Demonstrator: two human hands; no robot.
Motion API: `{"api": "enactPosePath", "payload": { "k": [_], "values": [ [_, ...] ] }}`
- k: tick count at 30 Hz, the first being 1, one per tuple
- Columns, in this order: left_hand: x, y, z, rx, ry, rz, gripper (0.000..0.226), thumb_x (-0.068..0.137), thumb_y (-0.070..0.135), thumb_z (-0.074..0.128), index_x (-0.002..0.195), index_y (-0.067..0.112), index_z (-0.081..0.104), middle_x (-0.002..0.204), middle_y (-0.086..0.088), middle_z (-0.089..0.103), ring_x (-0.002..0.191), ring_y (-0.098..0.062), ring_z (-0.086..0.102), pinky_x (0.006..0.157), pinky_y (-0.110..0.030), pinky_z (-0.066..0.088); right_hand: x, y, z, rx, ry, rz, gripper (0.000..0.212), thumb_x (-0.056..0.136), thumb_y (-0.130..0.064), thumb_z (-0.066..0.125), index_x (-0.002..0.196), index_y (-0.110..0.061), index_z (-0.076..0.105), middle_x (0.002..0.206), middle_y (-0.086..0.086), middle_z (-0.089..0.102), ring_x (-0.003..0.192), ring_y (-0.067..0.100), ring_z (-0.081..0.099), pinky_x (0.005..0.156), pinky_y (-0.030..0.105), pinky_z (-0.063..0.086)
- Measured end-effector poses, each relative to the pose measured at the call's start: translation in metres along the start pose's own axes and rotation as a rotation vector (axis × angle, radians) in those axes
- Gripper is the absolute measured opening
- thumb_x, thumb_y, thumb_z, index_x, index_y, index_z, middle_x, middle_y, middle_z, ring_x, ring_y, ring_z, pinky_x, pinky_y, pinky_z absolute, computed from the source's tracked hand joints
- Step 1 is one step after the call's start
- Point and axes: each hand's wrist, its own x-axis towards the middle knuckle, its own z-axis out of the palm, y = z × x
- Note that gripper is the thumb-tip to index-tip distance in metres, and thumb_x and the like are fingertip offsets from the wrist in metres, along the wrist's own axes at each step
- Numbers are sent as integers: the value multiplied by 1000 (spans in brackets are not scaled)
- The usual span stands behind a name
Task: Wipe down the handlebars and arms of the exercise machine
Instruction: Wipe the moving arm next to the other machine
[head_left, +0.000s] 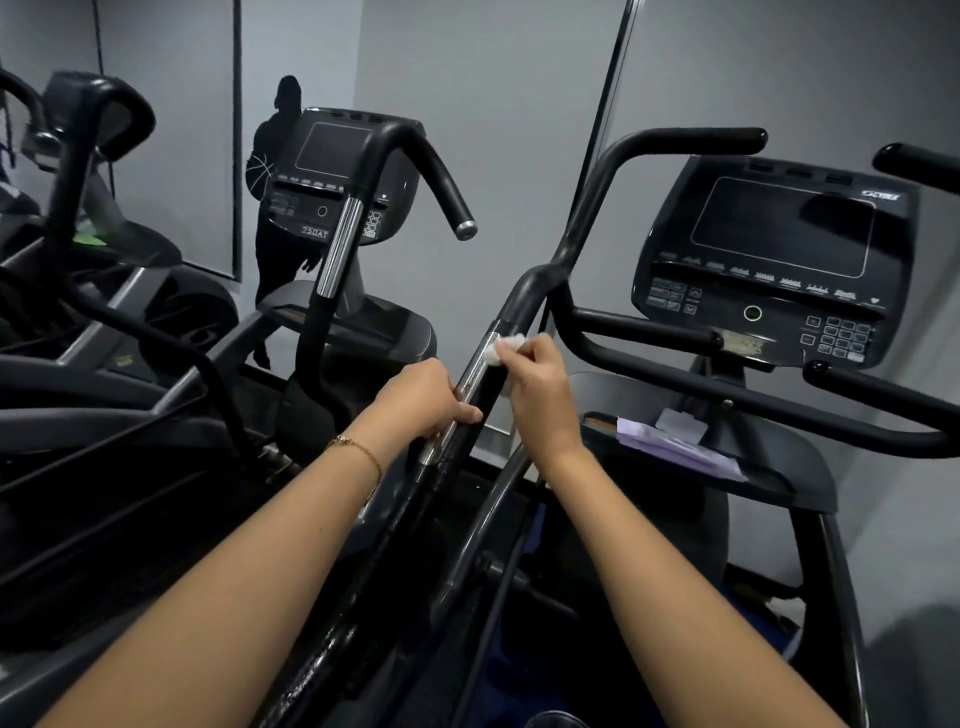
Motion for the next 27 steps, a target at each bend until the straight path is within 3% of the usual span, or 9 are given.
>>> {"api": "enactPosePath", "payload": {
  "k": [2, 5, 8, 11, 15, 17, 20, 25, 27],
  "values": [
    [-1, 1, -1, -1, -10, 1, 26, 78, 34, 75, 83, 13, 59, 82, -10, 69, 66, -24, 62, 80, -39, 57, 14, -2, -6, 67, 11, 75, 16, 94, -19, 52, 83, -21, 64, 91, -2, 55, 94, -2, 56, 89, 20, 46],
    [-2, 2, -1, -14, -17, -7, 26, 78, 33, 74, 83, 14, 57, 83, -11, 68, 64, -24, 60, 81, -40, 57, 9, -1, -1, 54, -1, 52, 16, 95, -19, 51, 90, -18, 66, 92, -6, 53, 100, 11, 56, 90, 32, 48],
    [-3, 4, 0, 0, -10, -32, 35, 78, 35, 74, 95, 8, 60, 91, -14, 70, 71, -26, 65, 81, -42, 57, -9, 3, -1, -124, -73, -81, 17, 96, -21, 49, 96, -12, 63, 87, -11, 48, 93, 7, 53, 84, 26, 48],
    [-5, 5, 0, 31, -9, -40, 37, 78, 36, 73, 98, 7, 61, 93, -13, 69, 79, -28, 68, 81, -40, 56, 6, -2, -10, -287, -36, -118, 17, 93, -27, 53, 78, -20, 56, 84, -9, 53, 84, 8, 55, 72, 24, 42],
    [-8, 4, 0, 73, 13, -30, 37, 80, 40, 71, 99, 9, 64, 95, -10, 69, 81, -25, 66, 78, -34, 55, 25, -9, -5, -70, -30, 109, 17, 90, -11, 55, 95, -13, 71, 85, -4, 46, 83, 19, 54, 70, 32, 45],
    [-10, 4, 1, 110, 21, -31, 39, 82, 42, 68, 103, 10, 62, 95, -8, 68, 80, -22, 64, 71, -31, 51, 14, -12, -3, -20, -18, 140, 19, 90, -6, 55, 96, -11, 72, 83, -1, 46, 79, 20, 54, 68, 26, 45],
    [-10, 3, 1, 131, 30, -37, 43, 82, 44, 66, 110, 11, 61, 101, -8, 66, 87, -22, 65, 71, -30, 49, -1, -14, -7, 82, -22, 152, 17, 88, -3, 57, 94, -7, 72, 81, 4, 51, 67, 6, 51, 61, 6, 38],
    [-11, 3, 2, 117, 35, -8, 40, 83, 43, 66, 105, 10, 62, 99, -9, 67, 80, -21, 63, 68, -29, 48, 26, -5, -12, 75, -5, 246, 13, 88, -6, 59, 93, -10, 71, 90, 8, 62, 64, -5, 50, 63, 10, 40],
    [-11, 2, 3, 116, 41, 2, 39, 83, 43, 66, 105, 12, 62, 102, -8, 67, 85, -20, 64, 71, -30, 49, 16, -8, -11, 64, 2, 210, 12, 88, -6, 59, 92, -8, 70, 86, 7, 61, 61, -4, 50, 62, 10, 39]
  ]
}}
